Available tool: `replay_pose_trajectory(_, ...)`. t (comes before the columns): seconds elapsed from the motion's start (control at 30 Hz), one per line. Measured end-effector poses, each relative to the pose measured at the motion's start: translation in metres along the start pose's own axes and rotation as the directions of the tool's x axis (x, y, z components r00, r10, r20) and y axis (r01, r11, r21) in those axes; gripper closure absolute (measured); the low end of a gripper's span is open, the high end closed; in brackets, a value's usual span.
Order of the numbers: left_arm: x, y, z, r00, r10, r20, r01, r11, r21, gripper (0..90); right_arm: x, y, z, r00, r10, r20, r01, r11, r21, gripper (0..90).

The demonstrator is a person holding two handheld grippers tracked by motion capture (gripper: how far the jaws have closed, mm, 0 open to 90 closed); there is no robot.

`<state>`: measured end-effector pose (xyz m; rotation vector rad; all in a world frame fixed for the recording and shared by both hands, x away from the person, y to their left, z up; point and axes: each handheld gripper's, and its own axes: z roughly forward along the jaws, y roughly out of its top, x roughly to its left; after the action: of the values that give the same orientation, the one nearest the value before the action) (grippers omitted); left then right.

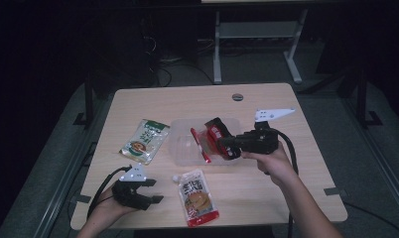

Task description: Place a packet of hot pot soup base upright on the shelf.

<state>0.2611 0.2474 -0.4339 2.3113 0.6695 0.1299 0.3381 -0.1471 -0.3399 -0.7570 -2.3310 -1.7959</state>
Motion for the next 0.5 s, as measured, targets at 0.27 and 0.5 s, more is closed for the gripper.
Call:
replay_pose_trajectory(0.27, 0.001, 0.000, 0.001, 1.0000, 0.003, 0.000, -0.003, 1.0000, -0.001, 34.6, -0.007, 0.013, 0.021, 1.0000, 0.003, -0.005, -0.003, 1.000, -0.015, 90.0)
replay_pose_trajectory(0.5, 0.001, 0.000, 0.001, 1.0000, 0.004, 0.000, -0.004, 1.0000, 0.002, 34.5, -0.010, 0.024, 0.043, 0.9999, 0.011, -0.009, -0.012, 1.000, -0.021, 90.0)
